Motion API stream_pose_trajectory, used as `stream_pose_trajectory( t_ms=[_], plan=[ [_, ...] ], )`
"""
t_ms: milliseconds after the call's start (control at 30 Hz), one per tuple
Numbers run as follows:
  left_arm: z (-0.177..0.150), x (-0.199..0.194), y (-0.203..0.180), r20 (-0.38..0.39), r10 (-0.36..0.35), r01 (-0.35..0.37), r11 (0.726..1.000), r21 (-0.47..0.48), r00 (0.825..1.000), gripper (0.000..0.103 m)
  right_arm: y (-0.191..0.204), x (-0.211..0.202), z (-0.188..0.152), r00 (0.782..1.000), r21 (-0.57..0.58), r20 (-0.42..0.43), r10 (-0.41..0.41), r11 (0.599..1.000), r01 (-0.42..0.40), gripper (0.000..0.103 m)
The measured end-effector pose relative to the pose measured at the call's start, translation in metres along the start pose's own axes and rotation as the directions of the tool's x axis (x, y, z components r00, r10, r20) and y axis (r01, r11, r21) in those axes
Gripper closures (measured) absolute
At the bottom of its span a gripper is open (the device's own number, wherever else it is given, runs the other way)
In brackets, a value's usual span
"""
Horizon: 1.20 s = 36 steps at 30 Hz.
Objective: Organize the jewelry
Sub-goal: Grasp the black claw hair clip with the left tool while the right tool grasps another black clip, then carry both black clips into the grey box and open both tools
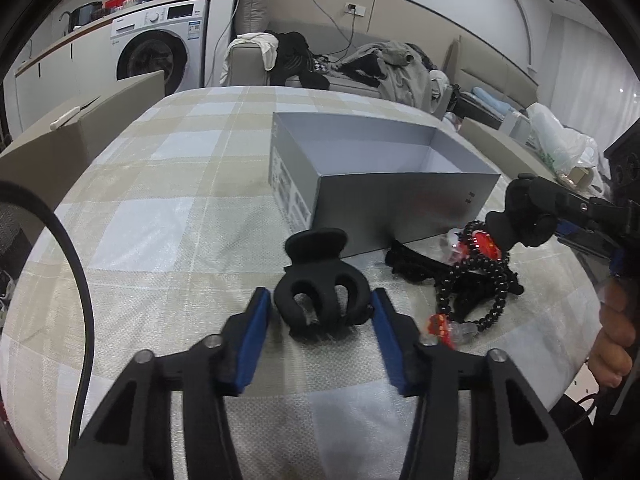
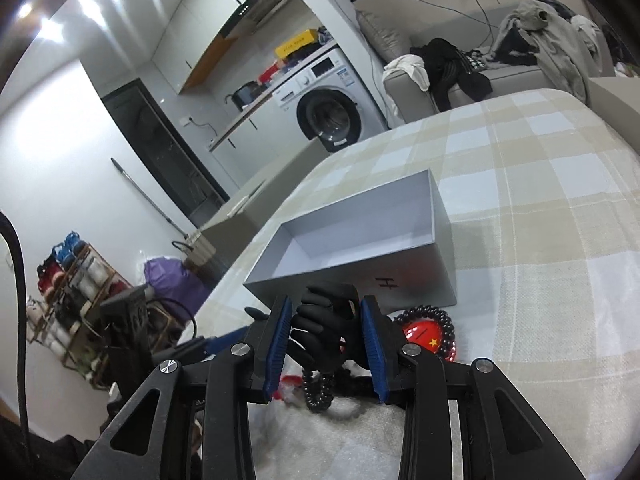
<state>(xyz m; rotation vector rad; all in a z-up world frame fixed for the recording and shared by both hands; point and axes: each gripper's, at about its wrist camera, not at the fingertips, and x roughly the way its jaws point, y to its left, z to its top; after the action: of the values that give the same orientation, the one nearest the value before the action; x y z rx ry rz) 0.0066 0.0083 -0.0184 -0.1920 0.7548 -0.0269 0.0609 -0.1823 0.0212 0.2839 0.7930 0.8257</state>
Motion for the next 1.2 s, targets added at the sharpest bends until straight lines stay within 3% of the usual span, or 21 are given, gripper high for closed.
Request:
stream_pose_trajectory(
  t_ms=[267, 533, 733, 1200],
  plan=[
    [0.004, -0.015, -0.004, 0.091, -0.002, -0.001, 1.0, 0.03, 0.996, 0.061, 0.001, 0.002, 0.001, 1.0, -0.011, 0.007, 0.008, 1.0, -0.008, 0.069],
    [0.01, -0.034, -0.009, 0.213, -0.021, 0.006, 0.998, 0.07, 0.977, 0.061, 0.004, -0.006, 0.005, 0.998, -0.03, 0.054, 0.022, 0.999, -0.021, 0.069],
    [0.026, -0.039, -0.013, 0.239, -0.026, 0.008, 0.997, 0.073, 0.971, 0.061, 0.007, -0.019, 0.019, 0.987, -0.026, 0.157, 0.028, 0.999, -0.024, 0.069],
    [0.073, -0.022, -0.011, 0.282, -0.032, 0.021, 0.999, 0.044, 0.959, 0.061, 0.013, -0.007, 0.063, 0.981, -0.015, 0.193, 0.032, 0.999, -0.029, 0.069]
  ],
)
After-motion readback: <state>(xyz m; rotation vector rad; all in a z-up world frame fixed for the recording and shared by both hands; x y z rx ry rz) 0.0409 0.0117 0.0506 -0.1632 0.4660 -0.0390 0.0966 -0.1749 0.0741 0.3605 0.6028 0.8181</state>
